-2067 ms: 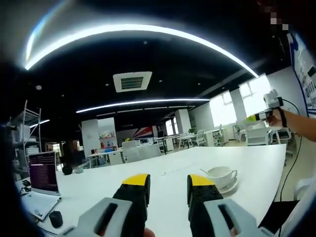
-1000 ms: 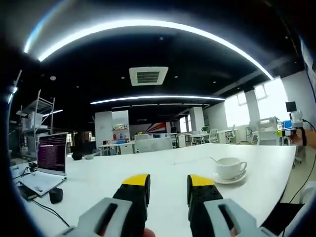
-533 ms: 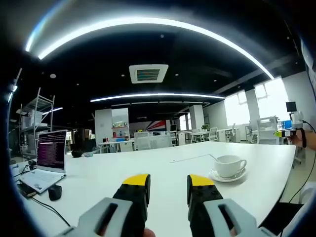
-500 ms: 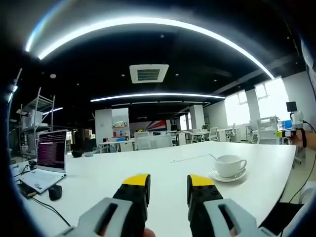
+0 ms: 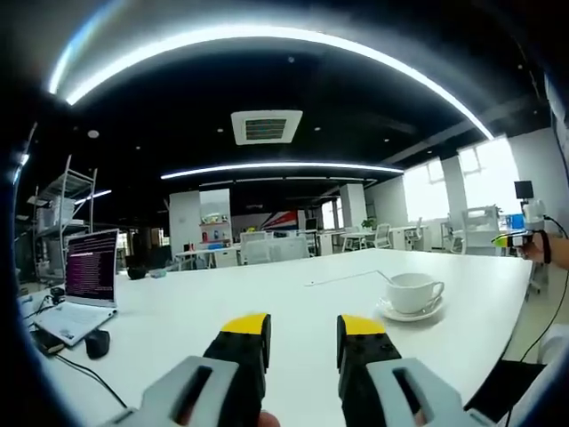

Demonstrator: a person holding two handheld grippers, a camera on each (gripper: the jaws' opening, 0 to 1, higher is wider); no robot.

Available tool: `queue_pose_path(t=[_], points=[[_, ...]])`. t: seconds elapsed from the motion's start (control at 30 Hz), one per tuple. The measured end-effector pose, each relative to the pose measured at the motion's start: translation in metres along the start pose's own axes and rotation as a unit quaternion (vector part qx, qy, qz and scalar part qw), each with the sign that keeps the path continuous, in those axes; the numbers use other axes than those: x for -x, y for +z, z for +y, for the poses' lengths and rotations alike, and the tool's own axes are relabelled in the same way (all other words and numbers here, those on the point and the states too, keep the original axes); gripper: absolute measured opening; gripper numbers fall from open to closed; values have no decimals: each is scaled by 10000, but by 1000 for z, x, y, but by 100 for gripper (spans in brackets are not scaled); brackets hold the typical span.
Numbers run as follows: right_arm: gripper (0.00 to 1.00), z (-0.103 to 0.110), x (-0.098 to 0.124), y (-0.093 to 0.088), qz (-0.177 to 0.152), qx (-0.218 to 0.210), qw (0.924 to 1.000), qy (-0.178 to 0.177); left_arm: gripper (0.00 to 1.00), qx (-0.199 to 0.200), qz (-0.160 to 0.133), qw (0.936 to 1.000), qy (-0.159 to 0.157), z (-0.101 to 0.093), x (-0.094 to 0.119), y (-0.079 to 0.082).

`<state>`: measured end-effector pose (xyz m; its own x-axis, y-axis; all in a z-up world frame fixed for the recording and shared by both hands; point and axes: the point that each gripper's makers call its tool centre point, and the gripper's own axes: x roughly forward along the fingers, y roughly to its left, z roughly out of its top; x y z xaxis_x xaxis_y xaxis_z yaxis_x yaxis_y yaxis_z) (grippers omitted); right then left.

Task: Tidy tabletop coffee trays, cups and spoons，present forward

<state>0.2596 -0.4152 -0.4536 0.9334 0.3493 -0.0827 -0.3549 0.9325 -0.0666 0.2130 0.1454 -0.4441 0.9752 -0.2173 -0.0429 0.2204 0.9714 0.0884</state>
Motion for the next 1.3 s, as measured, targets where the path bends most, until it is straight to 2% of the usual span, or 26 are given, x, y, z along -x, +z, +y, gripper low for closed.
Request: queue_pose_path(t=[0.13,0.2,0.33,0.4,0.57,0.67,0.77,0.83,0.87,0.93,1.0,1.03,1.13,1.2,1.27,1.3], points=[[22,5,-8,12,134,-105,9997,168,30,292,225,9993,-96,4,-6,0],[23,9,-14,17,192,-155,9992,316,31,610,337,9973,-244,2,-11,1],[26,24,-28,14,502,-658,9933,801,31,1374,730,9859,-614,-6,-23,-6],[26,24,-34,14,536,-674,9929,819,32,1567,808,9812,-790,-11,-30,-6],[26,28,-43,12,730,-606,9913,908,32,1771,925,9749,-981,-16,-43,-7],[26,30,-46,14,783,-622,9902,977,32,1809,987,9732,-1017,-18,-47,-7],[26,35,-54,11,950,-615,9876,1085,32,1925,1164,9682,-1093,-21,-55,-11],[27,41,-59,6,1122,-590,9840,1252,32,2037,1347,9619,-1230,-29,-59,-15],[26,45,-62,3,1211,-763,9804,1353,33,2148,1477,9566,-1305,-33,-60,-17],[27,47,-68,3,1211,-876,9787,1407,34,2302,1605,9494,-1411,-40,-66,-20],[27,51,-73,-1,1370,-908,9755,1462,34,2304,1674,9474,-1461,-44,-72,-23],[27,53,-76,-3,1429,-865,9748,1477,34,2376,1803,9423,-1519,-49,-72,-26],[27,60,-84,-4,1558,-903,9707,1593,34,2529,1949,9334,-1639,-60,-78,-29],[27,64,-89,-5,1622,-895,9683,1676,34,2572,1998,9311,-1644,-64,-82,-29],[27,70,-92,-7,1724,-914,9654,1730,33,2663,2110,9250,-1703,-69,-84,-30],[27,73,-91,-8,1741,-919,9648,1742,33,2680,2128,9239,-1713,-70,-85,-30]])
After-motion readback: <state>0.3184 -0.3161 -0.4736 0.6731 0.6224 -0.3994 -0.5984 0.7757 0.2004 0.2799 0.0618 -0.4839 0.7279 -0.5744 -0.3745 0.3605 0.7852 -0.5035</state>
